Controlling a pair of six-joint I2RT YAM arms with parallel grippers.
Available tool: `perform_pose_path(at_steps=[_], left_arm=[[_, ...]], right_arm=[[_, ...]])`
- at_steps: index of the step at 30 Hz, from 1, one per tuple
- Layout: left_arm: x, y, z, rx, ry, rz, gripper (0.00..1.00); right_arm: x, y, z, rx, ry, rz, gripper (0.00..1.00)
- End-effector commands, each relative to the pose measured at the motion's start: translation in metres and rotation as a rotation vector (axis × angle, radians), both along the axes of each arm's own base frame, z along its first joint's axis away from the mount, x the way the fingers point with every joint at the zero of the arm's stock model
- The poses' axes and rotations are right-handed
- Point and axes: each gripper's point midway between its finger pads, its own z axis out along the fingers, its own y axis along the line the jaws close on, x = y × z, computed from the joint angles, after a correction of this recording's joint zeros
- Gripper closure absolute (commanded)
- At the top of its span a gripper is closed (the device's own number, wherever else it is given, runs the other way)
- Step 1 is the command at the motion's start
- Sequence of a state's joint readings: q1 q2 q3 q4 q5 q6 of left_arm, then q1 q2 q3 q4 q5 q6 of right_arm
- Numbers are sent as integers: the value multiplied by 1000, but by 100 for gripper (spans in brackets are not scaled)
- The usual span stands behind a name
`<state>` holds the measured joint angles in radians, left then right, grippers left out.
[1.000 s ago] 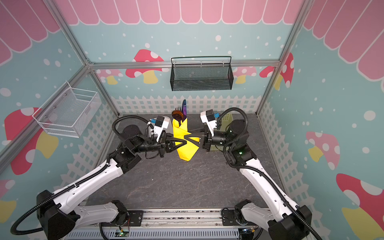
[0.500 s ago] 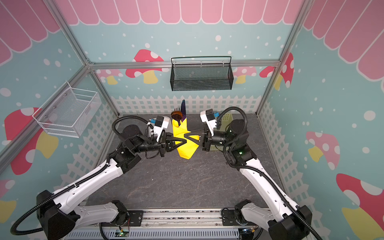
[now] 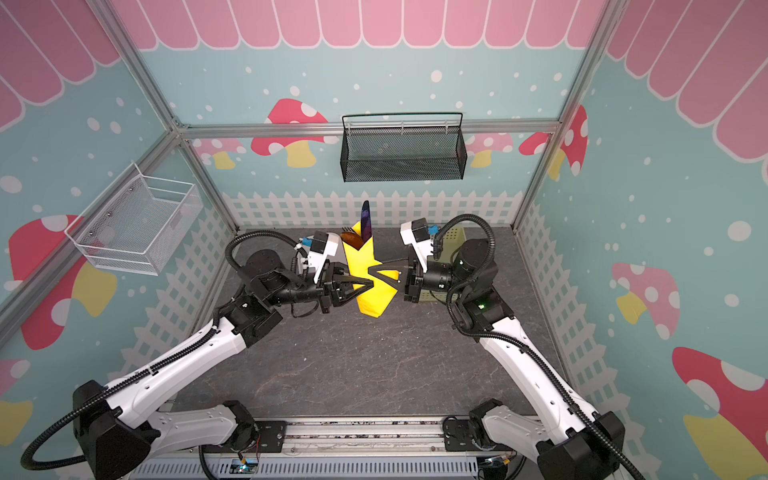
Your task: Place the utensils on the paper napkin and roll it up
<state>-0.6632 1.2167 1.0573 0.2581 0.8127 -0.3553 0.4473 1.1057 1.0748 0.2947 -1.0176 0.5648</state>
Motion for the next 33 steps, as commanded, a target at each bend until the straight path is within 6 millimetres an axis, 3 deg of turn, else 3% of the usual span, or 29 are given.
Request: perform_pose_path(at_steps=[1, 5, 7, 14, 17, 22, 28, 30, 33], left_arm=[[-8, 5, 12, -15, -31, -15, 73], [-8, 10, 12, -17, -35, -5, 74], [-8, 14, 14, -23, -42, 2, 80], [-9, 17, 17, -32, -50, -10, 89], [-8, 16, 17, -34, -47, -15, 99], [-8, 17, 18, -46, -53, -14, 100], [-10, 17, 20, -54, -62, -19, 100], [-10, 17, 21, -57, -64, -20, 100], [-10, 16, 21, -61, -63, -26, 100]], right_arm=[[-14, -5, 29, 42, -111, -2, 100], [-16, -6, 31, 44, -118, 1, 100], [-17, -6, 30, 43, -117, 5, 100], [-17, -6, 27, 40, -106, 9, 100], [-16, -6, 27, 40, -104, 6, 100], [-16, -6, 26, 39, -103, 7, 100], [-18, -7, 23, 38, -99, 2, 77], [-19, -7, 23, 38, -96, 2, 72], [-18, -7, 21, 36, -88, 3, 72]])
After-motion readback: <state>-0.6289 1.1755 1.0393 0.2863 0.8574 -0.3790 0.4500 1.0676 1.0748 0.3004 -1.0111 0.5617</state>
